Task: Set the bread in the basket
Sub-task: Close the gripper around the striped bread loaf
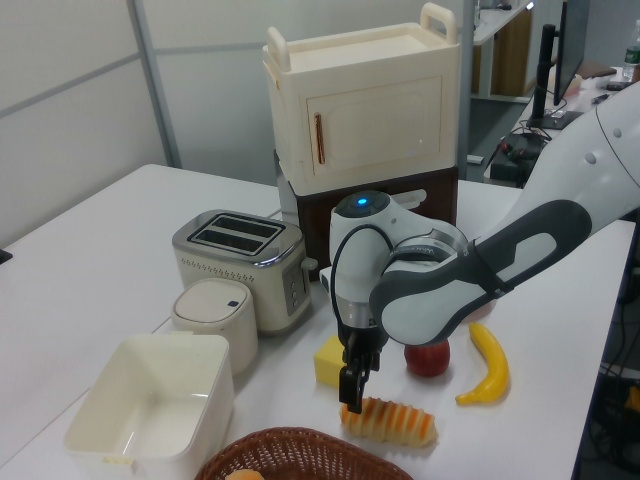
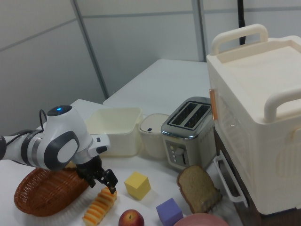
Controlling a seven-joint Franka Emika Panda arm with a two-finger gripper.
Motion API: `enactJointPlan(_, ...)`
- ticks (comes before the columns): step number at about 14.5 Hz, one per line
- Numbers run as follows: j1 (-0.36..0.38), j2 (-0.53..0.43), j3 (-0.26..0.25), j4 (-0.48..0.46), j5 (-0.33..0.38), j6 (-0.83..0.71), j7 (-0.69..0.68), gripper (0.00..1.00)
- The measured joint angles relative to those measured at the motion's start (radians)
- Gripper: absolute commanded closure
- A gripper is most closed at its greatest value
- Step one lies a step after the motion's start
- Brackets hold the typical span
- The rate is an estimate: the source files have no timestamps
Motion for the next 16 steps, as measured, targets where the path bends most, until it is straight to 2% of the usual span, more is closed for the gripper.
enactJointPlan(4, -0.012, 0.003, 0.009, 0.000, -0.001, 0.000, 0.000, 0.00)
enactJointPlan(8, -0.052, 0.010, 0.059, 0.000, -0.001, 0.000, 0.000, 0.00)
enactJointPlan(16, -0.051, 0.034, 0.068, 0.000, -0.025, 0.000, 0.000, 0.00)
